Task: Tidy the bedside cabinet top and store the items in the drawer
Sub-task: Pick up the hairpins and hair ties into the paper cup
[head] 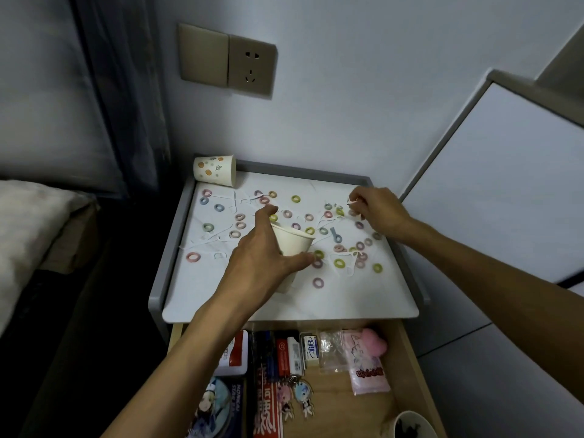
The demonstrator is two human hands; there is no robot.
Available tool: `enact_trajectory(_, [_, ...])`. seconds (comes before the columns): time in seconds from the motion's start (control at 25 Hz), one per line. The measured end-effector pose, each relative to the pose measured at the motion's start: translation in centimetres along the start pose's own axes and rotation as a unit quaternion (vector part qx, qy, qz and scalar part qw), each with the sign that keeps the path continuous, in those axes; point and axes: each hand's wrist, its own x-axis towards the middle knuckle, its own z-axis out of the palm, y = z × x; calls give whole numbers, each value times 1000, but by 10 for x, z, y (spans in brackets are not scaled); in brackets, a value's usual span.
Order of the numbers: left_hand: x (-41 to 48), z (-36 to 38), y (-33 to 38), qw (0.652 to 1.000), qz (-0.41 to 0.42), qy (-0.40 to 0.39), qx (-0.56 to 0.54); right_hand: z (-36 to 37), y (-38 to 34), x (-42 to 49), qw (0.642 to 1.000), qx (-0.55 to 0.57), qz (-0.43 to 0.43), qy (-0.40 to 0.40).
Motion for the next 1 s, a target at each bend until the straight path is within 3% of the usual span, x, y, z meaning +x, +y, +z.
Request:
enact_trajectory(0.12, [-2,2,-1,1000,17,-4,25,-32,-37,-24,990,121,-64,-37])
enact_trajectory(0.36, [-6,7,0,997,52,-28,53,-39,-95,-61,955,52,-224,-189])
enact_trajectory(0.6, [-5,7,0,995,73,-42,52,-42,-97,-59,957,80,-226,-164])
enact_trajectory(0.76, [-3,7,2,996,72,-34,46,-38,-96,-63,958,175,-174,-149])
enact_trajectory(0.88, [-4,8,2,995,78,-35,44,-32,-98,-70,943,226,-182,-163])
enact_trajectory(1.0, [-5,7,3,996,68,-28,50,-28,-94,-73,950,241,-179,-89])
